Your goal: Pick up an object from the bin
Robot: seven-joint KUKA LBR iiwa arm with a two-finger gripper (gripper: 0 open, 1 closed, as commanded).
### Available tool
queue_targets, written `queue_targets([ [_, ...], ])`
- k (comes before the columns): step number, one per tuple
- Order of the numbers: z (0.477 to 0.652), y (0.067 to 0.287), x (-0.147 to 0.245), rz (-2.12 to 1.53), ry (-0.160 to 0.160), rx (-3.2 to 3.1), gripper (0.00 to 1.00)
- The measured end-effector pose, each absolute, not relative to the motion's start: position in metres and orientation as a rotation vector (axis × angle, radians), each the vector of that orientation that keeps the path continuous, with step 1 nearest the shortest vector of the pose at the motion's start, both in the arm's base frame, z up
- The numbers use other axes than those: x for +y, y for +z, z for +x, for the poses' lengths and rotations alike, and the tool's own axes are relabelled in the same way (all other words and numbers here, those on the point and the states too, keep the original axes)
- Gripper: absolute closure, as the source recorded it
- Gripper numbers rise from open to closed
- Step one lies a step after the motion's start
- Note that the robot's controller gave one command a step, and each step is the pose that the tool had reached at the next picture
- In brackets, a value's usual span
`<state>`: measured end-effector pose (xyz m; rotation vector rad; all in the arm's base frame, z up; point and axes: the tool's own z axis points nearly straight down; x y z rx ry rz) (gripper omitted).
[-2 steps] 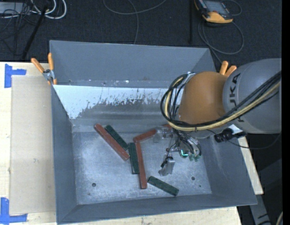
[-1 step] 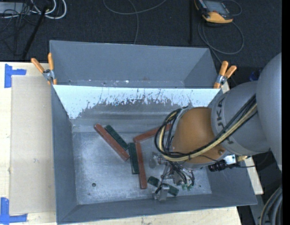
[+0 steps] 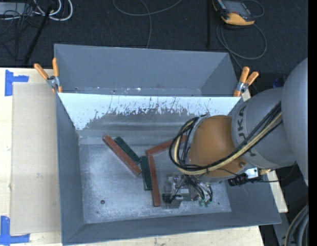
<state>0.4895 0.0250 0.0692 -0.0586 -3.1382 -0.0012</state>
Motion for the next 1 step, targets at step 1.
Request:
queue_targets([
  [1, 0.4747, 0.2439, 0.0431, -0.027, -0.002, -3.149, 1.0],
])
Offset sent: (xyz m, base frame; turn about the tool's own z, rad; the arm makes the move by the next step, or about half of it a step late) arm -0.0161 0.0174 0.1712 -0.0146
